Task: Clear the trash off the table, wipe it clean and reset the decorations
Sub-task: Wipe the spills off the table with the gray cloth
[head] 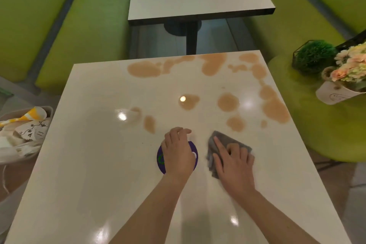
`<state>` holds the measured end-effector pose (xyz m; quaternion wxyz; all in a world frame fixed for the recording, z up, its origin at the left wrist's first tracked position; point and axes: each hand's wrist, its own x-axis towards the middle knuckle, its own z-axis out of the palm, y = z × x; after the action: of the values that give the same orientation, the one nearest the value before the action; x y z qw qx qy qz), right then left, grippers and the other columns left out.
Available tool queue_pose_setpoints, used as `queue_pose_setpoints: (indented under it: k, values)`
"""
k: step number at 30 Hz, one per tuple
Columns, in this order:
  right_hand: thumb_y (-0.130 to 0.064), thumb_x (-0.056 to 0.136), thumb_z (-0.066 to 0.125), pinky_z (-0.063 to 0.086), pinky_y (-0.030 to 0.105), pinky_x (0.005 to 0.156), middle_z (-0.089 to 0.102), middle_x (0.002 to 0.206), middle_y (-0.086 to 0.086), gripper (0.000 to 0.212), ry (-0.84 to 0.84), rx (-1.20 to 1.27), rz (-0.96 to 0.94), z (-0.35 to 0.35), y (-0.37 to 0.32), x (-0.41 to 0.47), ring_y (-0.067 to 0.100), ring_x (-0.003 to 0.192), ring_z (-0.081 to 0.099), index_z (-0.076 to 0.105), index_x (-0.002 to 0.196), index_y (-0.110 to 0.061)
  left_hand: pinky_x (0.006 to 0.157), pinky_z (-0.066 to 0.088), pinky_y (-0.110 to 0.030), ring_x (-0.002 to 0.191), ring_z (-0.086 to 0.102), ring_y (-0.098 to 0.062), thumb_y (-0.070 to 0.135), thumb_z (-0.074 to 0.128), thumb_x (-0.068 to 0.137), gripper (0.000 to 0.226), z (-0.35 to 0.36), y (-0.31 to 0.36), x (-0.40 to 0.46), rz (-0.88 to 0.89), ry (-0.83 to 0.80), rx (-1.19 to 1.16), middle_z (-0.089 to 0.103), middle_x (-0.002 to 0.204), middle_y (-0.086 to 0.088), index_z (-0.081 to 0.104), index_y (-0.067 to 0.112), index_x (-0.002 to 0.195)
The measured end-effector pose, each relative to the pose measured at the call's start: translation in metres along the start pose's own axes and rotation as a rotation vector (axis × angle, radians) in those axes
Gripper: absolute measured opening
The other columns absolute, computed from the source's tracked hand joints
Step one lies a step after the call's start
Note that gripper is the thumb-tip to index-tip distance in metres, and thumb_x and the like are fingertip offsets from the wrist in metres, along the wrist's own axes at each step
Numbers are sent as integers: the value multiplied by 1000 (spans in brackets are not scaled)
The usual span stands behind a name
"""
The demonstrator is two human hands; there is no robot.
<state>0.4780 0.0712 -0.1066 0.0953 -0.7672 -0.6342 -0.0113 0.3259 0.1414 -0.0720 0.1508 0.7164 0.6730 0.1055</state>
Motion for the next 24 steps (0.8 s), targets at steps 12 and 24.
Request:
queue_pose_setpoints:
  k: [12,24]
  values:
    - [-37,103,15,12,32,118,29,156,5,56,-151,145,-42,5,15,38,22,146,19,30,152,-16,110,19,-37,141,15,-21,29,36,102,48,18,21,18,106,-154,104,18,155,7,25,26,148]
    - [-41,100,4,-2,30,121,5,162,-5,61,-215,162,-33,2,7,43,13,151,2,13,156,-19,108,23,-37,141,16,-24,29,32,103,47,14,24,19,114,-207,190,15,156,3,20,26,149]
